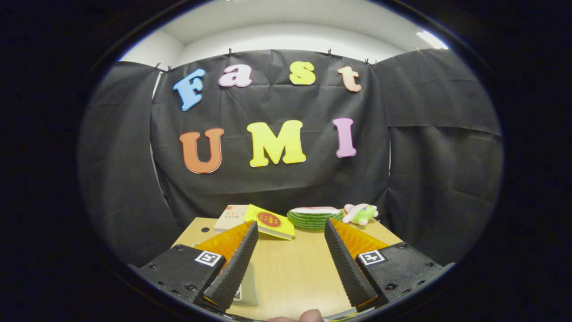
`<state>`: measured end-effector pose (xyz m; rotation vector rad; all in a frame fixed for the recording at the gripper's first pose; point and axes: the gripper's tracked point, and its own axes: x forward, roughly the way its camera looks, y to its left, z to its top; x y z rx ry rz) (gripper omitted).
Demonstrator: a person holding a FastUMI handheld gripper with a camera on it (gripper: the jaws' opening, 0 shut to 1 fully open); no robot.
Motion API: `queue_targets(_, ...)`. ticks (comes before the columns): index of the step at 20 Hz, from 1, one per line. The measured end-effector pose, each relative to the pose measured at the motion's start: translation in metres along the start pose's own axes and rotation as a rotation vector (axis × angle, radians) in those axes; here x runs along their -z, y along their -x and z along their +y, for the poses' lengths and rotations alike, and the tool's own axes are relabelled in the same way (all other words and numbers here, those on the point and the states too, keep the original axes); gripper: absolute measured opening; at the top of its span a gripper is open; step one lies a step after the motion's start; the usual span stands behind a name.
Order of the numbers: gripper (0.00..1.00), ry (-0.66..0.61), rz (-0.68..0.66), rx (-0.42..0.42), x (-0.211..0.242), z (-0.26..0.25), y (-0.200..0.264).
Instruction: Open the storage box then place both shoes into the box .Put the left shoe in first, then the right shoe, with the right side of both shoes facing outward in a uniform manner.
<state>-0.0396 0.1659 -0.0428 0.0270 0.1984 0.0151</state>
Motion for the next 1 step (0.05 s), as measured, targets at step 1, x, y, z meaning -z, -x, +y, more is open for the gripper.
queue_targets(1,0.96,-0.002,0.002,-0.003,0.0008,0.0026,0.0002)
